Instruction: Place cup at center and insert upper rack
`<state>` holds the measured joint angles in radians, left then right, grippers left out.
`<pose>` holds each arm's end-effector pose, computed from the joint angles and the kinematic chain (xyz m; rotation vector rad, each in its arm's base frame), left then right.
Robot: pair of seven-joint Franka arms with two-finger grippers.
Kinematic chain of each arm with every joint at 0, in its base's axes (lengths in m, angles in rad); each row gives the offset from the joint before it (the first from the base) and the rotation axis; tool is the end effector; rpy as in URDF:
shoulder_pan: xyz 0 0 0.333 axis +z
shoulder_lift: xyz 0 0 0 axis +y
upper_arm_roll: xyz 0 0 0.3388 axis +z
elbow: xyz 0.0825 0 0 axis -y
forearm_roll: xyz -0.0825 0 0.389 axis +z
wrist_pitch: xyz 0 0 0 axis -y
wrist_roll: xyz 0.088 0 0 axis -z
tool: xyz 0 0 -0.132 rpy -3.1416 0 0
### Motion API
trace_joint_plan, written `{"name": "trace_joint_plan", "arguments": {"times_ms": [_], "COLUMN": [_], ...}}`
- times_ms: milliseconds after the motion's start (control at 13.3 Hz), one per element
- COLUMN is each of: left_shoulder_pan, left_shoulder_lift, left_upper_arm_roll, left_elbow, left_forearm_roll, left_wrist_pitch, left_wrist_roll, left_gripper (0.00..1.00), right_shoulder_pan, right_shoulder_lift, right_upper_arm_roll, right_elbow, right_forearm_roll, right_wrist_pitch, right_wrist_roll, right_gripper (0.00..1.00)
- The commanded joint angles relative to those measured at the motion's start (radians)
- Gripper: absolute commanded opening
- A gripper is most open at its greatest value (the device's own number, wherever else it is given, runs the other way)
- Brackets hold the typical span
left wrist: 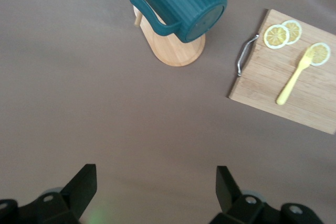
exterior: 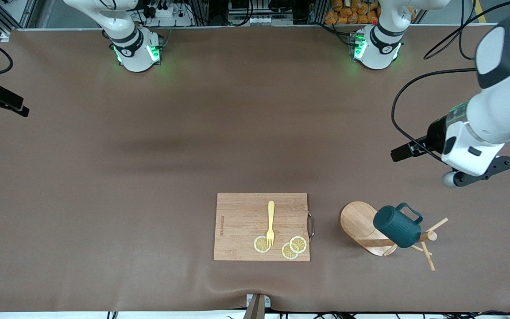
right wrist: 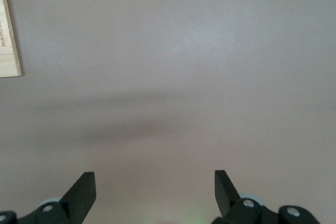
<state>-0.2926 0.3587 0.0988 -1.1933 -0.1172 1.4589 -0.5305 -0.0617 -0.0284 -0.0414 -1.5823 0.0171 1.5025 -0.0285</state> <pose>0.6405 -0.1552 0.5728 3.0517 0.4992 -0.1778 0.5388 -0.0537 0.6267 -3.1169 0.1151 0.0782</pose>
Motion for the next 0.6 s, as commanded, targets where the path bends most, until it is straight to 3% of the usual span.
{"name": "trace_joint_plan", "arguments": {"times_ms": [0, 528], "left_shoulder_pan": [0.006, 0.018], "left_shoulder_lift": [-0.052, -0.150], "left_upper_arm_roll": [0.009, -0.002], "left_elbow": [-0.028, -0.051], "left_forearm_roll": [0.030, 0.074], "left_wrist_pitch": [0.011, 0.017], "left_wrist_roll": [0.035, 0.208], "left_gripper": [1.00, 1.00], "right_shoulder_pan": [-0.006, -0.006], "right_shoulder_lift": [-0.019, -0.019], "right_upper_arm_roll": [0.003, 0.001], "right_elbow": [-0.008, -0.008], "right_forearm_roll": [0.006, 0.006], "right_wrist_pitch": [-0.007, -0.007], "right_wrist_roll": [-0.013, -0.013], "right_gripper": [1.00, 1.00]}}
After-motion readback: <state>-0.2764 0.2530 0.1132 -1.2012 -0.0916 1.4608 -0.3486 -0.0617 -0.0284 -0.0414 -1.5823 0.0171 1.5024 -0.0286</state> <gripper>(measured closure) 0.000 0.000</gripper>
